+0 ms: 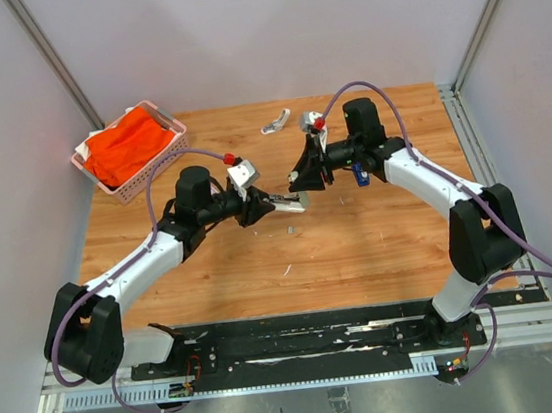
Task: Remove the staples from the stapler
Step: Open the stapler at the center of the board.
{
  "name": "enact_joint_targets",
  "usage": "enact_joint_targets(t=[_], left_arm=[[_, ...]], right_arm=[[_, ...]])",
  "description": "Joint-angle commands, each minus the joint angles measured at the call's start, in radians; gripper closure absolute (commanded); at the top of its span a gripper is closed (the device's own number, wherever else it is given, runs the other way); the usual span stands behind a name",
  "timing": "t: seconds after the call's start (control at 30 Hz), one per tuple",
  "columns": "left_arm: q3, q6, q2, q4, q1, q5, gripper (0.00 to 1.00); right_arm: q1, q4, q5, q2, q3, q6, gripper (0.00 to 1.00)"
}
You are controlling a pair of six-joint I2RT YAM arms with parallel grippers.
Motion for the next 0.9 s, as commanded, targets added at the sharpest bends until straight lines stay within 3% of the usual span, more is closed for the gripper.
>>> enact_joint_targets(t=[0.0,0.27,0.6,0.87], left_arm=[[-0.023,0.017,-0.004,0.02,0.004,-0.062,1.0],[-0.015,-0.003,-0.007,0.032,0.003,-0.076,1.0],[-0.024,0.0,-0.054,0.038,0.003,-0.084,1.0],[-0.031,0.005,-0.035,0.048,0.004,-0.09,1.0]], right_arm=[[-0.041,-0.01,-0.017,-0.051,0.0,0.036,0.99],[-0.038,-0.072,0.043,-0.035,0.004,-0.036,0.99],[-0.028,0.019,0.227,0.007,-0.03,0.047,0.97],[0.01,0.081,0.245,0.081,-0.042,0.132,0.99]])
